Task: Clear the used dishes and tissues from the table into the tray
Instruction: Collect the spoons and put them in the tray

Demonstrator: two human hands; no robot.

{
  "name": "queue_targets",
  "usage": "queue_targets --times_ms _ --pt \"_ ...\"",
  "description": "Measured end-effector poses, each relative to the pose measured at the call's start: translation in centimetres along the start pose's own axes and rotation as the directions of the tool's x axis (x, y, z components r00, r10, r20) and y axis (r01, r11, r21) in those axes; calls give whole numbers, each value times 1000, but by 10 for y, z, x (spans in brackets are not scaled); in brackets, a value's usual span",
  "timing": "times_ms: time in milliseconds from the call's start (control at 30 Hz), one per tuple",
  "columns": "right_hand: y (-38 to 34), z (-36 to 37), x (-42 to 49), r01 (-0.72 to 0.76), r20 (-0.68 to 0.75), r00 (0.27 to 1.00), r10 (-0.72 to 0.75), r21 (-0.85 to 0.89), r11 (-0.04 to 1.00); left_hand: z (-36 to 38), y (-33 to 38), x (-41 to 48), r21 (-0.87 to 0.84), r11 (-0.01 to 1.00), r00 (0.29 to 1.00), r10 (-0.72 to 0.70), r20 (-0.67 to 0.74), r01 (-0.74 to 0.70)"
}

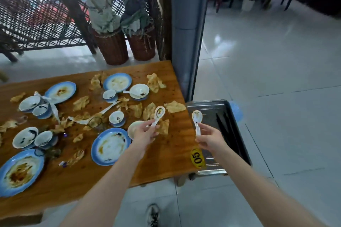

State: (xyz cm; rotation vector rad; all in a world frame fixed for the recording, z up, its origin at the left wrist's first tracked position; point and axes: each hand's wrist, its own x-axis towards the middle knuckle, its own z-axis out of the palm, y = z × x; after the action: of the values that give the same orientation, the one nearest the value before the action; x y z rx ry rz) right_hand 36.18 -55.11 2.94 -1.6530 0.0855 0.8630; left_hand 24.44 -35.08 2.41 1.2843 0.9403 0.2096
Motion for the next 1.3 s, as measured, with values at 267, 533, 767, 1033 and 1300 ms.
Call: queue_targets --times_ms 267,533,767,1033,1300 --pt "2 -74 31 -15 -121 992 30 119 993 101 16 19 110 994 990 -36 135 21" --pt "2 -134 83 -60 -246 964 104 178 982 177 21 78 162 984 966 -110 235 73" --pt "27 -171 129 -158 -298 926 231 248 956 224 5 123 230 963 957 -190 221 138" --pt "38 -218 220 -249 -276 919 280 142 958 286 -26 179 226 934 947 -305 103 277" --pt "57 -243 324 -321 -226 923 313 0 947 343 -68 242 244 889 906 -416 79 387"
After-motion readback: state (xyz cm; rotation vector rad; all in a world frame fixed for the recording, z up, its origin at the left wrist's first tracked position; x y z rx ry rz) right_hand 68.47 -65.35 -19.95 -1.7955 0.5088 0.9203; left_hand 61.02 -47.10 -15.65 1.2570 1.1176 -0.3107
